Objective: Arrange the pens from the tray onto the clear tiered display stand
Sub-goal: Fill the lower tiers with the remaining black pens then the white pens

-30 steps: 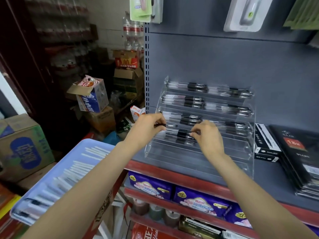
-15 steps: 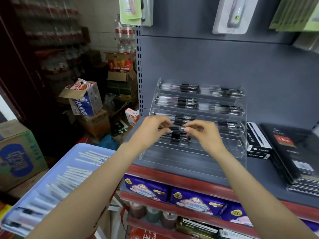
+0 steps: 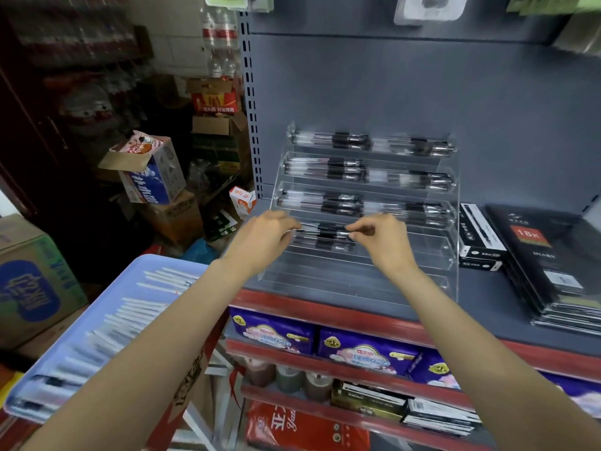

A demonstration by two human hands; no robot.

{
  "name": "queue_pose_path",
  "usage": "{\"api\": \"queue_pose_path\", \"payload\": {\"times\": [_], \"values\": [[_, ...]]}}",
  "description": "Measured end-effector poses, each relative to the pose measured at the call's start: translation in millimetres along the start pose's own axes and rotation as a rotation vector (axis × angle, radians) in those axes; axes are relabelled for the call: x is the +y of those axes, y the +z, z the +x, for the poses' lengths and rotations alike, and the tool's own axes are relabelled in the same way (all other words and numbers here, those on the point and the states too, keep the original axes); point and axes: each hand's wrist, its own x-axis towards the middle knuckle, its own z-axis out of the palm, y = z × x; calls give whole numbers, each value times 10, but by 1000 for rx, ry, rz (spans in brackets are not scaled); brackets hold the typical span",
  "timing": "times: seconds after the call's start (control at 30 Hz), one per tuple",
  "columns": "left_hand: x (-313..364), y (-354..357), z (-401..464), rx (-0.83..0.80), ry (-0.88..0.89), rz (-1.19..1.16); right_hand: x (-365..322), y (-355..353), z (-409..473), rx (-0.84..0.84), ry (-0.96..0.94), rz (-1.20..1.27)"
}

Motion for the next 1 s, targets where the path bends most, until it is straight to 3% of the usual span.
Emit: {"api": "queue_pose_path", "payload": {"times": [0.27, 0.43, 0.57, 0.73, 1.0], "values": [[-46, 60, 4, 16, 27, 173, -94, 5, 35, -101, -14, -90], [-23, 74, -8, 43, 2, 131, -148, 60, -13, -53, -38, -151], [-52, -17, -101, 118, -52, -18, -406, 185, -103, -67, -77, -65], [-376, -178, -574, 210, -145, -159, -912, 620, -279, -182, -143, 48], [-1593, -196, -2046, 109, -496, -214, -1730, 2042, -934, -546, -145, 109]]}}
